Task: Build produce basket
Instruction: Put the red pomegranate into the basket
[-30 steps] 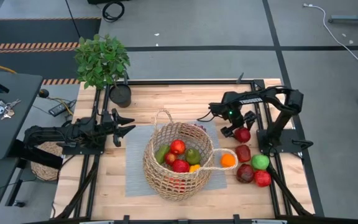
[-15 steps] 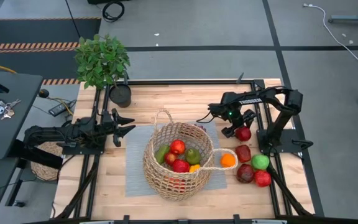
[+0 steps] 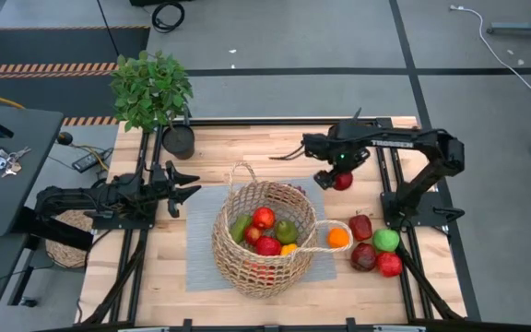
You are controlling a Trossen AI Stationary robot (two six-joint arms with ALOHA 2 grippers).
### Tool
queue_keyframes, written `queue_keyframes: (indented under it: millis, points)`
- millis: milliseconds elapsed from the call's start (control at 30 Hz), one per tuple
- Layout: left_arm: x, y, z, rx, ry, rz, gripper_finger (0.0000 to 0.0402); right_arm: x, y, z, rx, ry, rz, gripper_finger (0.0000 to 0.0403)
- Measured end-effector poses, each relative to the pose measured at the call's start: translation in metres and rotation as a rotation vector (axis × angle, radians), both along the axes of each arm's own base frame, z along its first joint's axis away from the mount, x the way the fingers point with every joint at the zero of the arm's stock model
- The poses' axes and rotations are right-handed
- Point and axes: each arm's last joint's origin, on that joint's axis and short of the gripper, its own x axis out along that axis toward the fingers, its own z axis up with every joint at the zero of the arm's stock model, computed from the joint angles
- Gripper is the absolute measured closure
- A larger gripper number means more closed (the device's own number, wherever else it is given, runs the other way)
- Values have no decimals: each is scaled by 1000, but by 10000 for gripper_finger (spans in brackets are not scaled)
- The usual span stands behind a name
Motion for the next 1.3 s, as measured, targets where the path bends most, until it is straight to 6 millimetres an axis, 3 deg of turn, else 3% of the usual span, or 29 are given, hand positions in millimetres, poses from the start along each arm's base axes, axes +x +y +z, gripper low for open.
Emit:
queue_keyframes:
  millis: [300,467,833,1300]
  points:
    - [0,0,0,0,0,0,241,22,35,77,-201,-289,132,46]
    - [0,0,0,0,0,0,241,32,54,105,-281,-468,205,46]
    - [0,0,0,0,0,0,241,50,81,121,-313,-706,355,45]
    - [0,0,0,0,0,0,241,57,95,127,-285,-817,416,45]
